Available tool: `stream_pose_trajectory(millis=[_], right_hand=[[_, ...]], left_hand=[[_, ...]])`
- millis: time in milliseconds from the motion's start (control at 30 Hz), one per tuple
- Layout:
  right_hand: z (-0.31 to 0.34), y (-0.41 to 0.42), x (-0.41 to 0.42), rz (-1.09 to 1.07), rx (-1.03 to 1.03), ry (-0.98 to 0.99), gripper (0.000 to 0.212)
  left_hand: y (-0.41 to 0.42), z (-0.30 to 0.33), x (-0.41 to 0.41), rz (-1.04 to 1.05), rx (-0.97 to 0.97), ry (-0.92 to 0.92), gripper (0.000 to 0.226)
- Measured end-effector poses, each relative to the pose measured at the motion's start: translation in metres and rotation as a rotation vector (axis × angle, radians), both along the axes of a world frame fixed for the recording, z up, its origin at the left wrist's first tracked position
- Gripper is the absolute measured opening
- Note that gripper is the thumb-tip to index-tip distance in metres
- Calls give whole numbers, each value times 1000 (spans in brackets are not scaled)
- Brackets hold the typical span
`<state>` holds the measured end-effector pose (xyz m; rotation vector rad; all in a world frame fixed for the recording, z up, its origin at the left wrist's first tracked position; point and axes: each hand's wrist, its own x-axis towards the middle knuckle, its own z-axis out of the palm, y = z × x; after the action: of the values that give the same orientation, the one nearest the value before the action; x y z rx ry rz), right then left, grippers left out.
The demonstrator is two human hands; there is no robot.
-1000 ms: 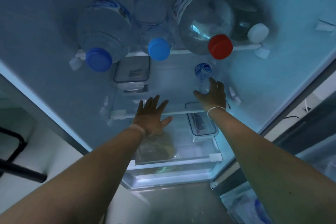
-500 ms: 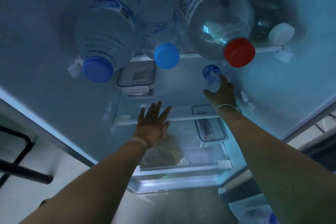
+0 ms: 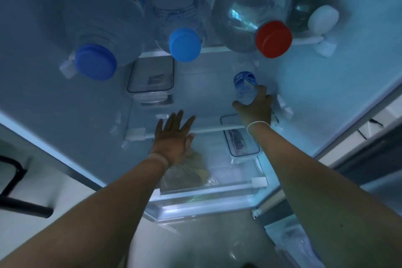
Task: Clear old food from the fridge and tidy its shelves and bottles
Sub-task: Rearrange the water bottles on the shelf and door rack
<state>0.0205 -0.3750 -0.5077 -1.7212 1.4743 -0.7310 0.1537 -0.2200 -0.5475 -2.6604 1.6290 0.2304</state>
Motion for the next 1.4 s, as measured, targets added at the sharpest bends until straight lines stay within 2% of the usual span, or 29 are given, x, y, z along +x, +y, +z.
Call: stream_pose_trajectory(millis=[200, 300, 400, 467, 600, 800, 1000, 1200, 1400], right_hand=[[13, 31, -16, -87, 182, -377, 55], [17, 48, -30, -151, 253, -432, 40], [20, 72, -45, -165, 336, -467, 48], [29, 91, -55, -186, 341, -452, 50], [46, 133, -84, -188, 379, -452, 38], [65, 197, -127, -130, 409, -466, 40], [94, 264, -184, -126, 382, -424, 36], [108, 311, -243, -130, 376, -334, 57], [120, 338, -314, -88, 369, -180, 59]], left_hand=[[-1, 13, -2, 15, 57, 63, 56], [9, 20, -8, 6, 61, 88, 59], [29, 30, -19, -8, 55, 106, 61], [42, 41, -29, -14, 38, 138, 61], [61, 79, -52, -53, -42, 157, 60], [82, 136, -85, -127, -176, 195, 57], [107, 179, -139, -288, -267, 167, 51], [116, 210, -204, -467, -358, 169, 49], [118, 217, -275, -707, -357, 128, 49]])
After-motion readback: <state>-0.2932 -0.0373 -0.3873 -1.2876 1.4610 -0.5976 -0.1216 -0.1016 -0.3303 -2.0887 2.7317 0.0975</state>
